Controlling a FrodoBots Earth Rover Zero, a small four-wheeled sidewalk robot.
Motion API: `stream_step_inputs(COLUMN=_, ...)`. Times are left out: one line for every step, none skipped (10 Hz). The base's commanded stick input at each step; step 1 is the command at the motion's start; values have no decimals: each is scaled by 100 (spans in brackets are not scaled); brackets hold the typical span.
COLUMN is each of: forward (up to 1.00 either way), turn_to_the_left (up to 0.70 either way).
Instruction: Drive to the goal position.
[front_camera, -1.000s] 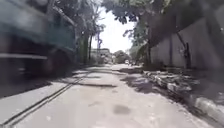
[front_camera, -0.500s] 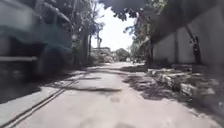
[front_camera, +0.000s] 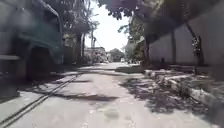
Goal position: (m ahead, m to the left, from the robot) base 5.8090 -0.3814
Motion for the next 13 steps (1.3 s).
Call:
stream_step_inputs(forward=100, turn_to_the_left=0)
stream_step_inputs(forward=100, turn_to_the_left=0)
stream_step_inputs(forward=100, turn_to_the_left=0)
stream_step_inputs(forward=100, turn_to_the_left=0)
stream_step_inputs(forward=100, turn_to_the_left=0)
stream_step_inputs(forward=100, turn_to_the_left=0)
stream_step_inputs(forward=100, turn_to_the_left=0)
stream_step_inputs(forward=100, turn_to_the_left=0)
stream_step_inputs(forward=100, turn_to_the_left=0)
stream_step_inputs(forward=100, turn_to_the_left=0)
stream_step_inputs(forward=100, turn_to_the_left=0)
stream_step_inputs(forward=100, turn_to_the_left=0)
stream_step_inputs(forward=100, turn_to_the_left=0)
